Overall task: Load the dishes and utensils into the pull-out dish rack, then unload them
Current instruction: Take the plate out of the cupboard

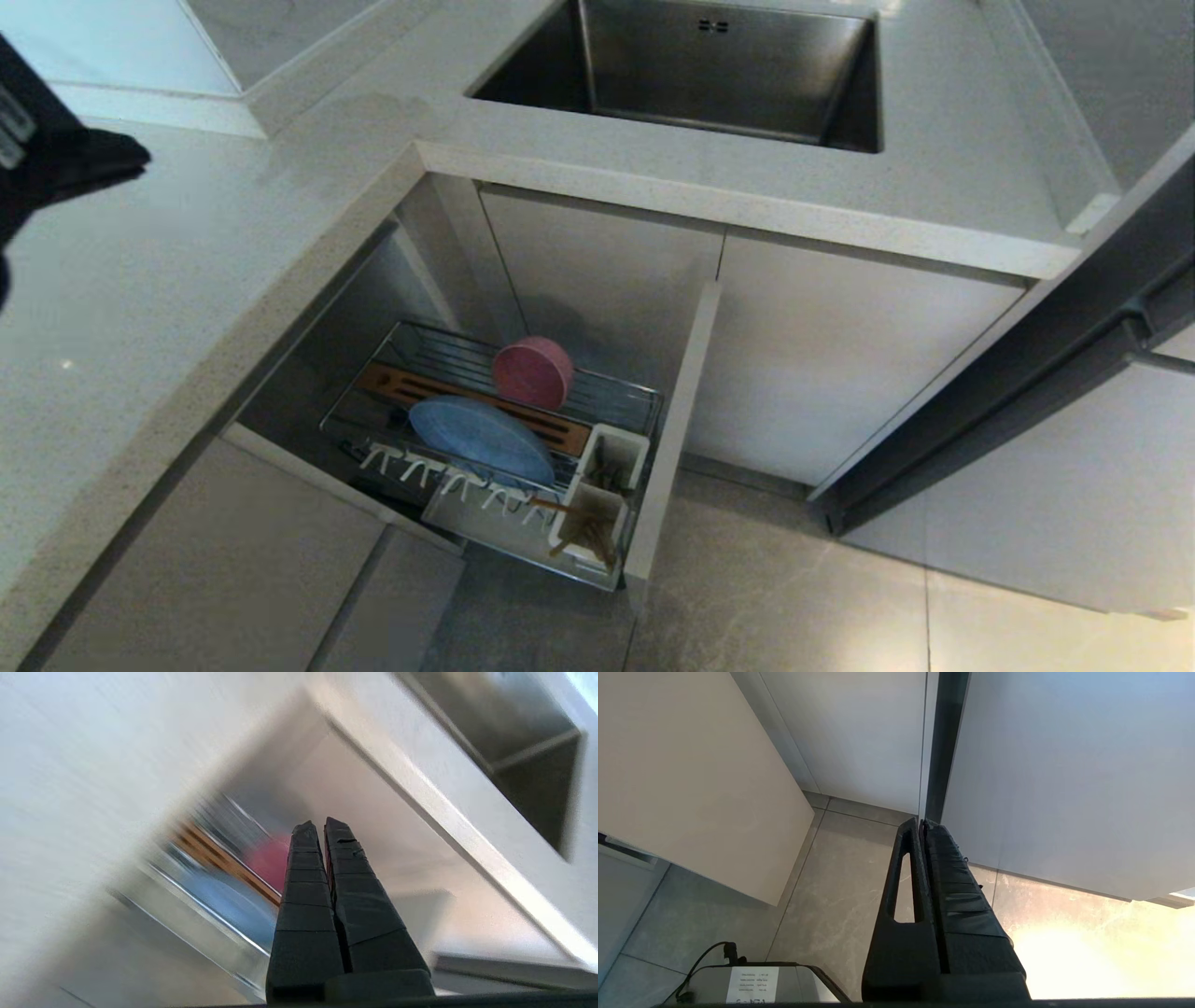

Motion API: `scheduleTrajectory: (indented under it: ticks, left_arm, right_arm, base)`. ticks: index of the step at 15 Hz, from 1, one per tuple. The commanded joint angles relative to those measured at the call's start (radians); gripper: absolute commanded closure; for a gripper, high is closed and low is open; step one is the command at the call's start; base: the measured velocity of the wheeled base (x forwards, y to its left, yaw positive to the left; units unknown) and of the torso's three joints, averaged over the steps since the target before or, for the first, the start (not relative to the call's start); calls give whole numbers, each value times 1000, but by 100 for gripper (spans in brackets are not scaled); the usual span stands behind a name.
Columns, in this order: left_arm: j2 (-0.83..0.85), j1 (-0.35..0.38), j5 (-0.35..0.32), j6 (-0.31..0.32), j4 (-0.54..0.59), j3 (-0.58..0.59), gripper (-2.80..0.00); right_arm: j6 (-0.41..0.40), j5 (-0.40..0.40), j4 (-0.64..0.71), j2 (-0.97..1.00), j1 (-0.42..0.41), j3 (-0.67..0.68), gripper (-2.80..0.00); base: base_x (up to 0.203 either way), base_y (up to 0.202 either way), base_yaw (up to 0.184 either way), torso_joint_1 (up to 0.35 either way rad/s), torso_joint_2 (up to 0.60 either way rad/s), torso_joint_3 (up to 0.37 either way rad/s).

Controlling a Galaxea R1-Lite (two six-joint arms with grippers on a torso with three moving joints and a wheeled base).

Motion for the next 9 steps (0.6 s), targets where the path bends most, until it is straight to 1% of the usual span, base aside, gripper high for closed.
scheduleTrajectory:
  ticks: [1, 3, 5, 7, 8, 9]
  left_arm:
    - [-152, 130, -68, 144, 1, 2, 0]
    - [-245, 257, -193, 237, 5, 4, 0]
    - [-342, 368, -291, 329, 38, 20, 0]
    - [-453, 458, -426, 384, 66, 57, 0]
    - [-524, 495, -502, 400, 78, 87, 0]
    - [-594, 528, -559, 409, 91, 126, 0]
  right_arm:
    - [0, 0, 0, -1, 0, 0, 0]
    - [0, 0, 0, -1, 0, 0, 0]
    - [0, 0, 0, -1, 0, 0, 0]
    - [0, 0, 0, -1, 0, 0, 0]
    - [0, 0, 0, -1, 0, 0, 0]
    - [0, 0, 0, -1, 0, 0, 0]
  base:
    - [0, 0, 0, 0, 0, 0]
    - [0, 0, 0, 0, 0, 0]
    - [0, 0, 0, 0, 0, 0]
    - [0, 0, 0, 0, 0, 0]
    - [0, 0, 0, 0, 0, 0]
    - [0, 0, 0, 0, 0, 0]
